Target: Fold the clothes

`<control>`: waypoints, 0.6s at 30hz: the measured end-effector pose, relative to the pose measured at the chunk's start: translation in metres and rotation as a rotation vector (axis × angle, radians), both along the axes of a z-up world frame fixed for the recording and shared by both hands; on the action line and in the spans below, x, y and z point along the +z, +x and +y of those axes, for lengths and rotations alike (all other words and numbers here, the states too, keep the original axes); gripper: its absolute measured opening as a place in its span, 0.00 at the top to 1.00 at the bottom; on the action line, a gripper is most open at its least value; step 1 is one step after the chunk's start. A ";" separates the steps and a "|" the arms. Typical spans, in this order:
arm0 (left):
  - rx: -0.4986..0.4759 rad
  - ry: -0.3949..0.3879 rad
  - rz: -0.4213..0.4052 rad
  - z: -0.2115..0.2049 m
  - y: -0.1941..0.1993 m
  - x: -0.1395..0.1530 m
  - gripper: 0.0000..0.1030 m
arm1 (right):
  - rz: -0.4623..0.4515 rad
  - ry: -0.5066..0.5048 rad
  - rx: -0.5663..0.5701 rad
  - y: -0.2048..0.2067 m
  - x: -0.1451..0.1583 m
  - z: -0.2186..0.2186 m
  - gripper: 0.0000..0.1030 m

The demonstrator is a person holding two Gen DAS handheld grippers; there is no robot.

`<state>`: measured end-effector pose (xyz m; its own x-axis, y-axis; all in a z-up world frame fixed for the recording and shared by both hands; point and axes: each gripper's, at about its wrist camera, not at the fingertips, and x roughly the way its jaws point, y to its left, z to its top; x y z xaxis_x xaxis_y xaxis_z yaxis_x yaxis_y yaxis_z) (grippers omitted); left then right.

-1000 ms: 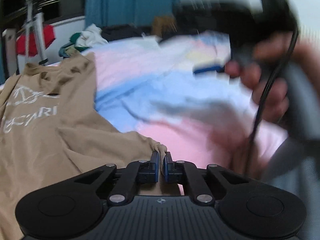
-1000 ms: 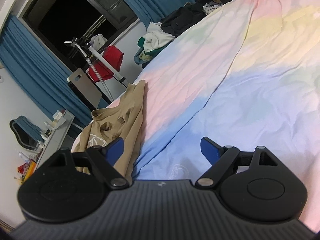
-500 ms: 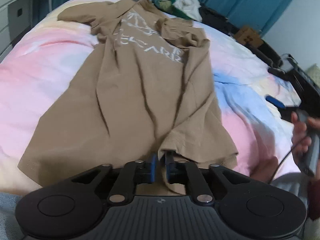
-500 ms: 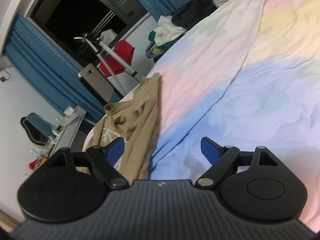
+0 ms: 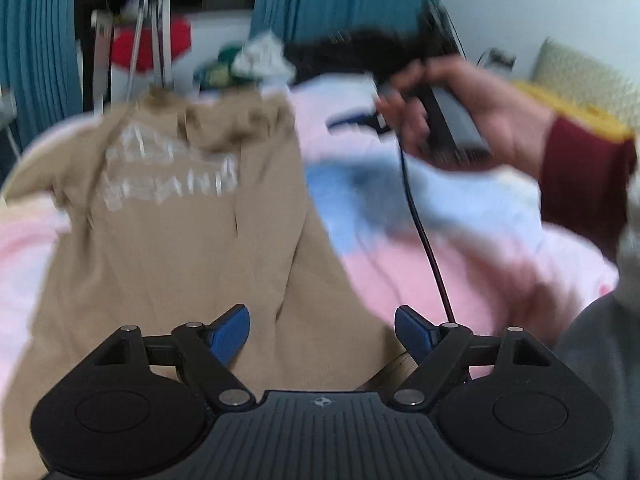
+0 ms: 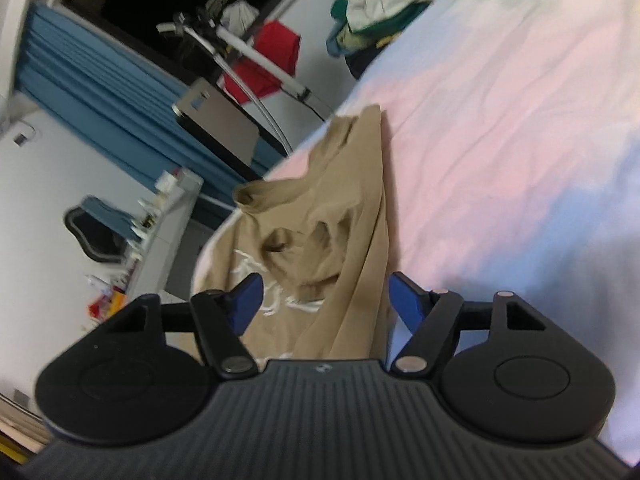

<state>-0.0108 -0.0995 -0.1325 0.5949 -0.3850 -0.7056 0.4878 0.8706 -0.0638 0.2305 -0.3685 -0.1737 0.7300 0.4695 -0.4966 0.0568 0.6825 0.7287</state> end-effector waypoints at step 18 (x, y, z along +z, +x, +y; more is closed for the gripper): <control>-0.126 0.066 -0.038 -0.065 -0.041 0.001 0.95 | -0.059 -0.194 -0.004 0.043 -0.021 0.012 0.93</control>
<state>-0.0516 -0.1640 -0.1318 0.5712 -0.4123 -0.7098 0.5947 0.8038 0.0117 0.2733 -0.3565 -0.1942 0.7622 0.3667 -0.5335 0.0205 0.8100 0.5861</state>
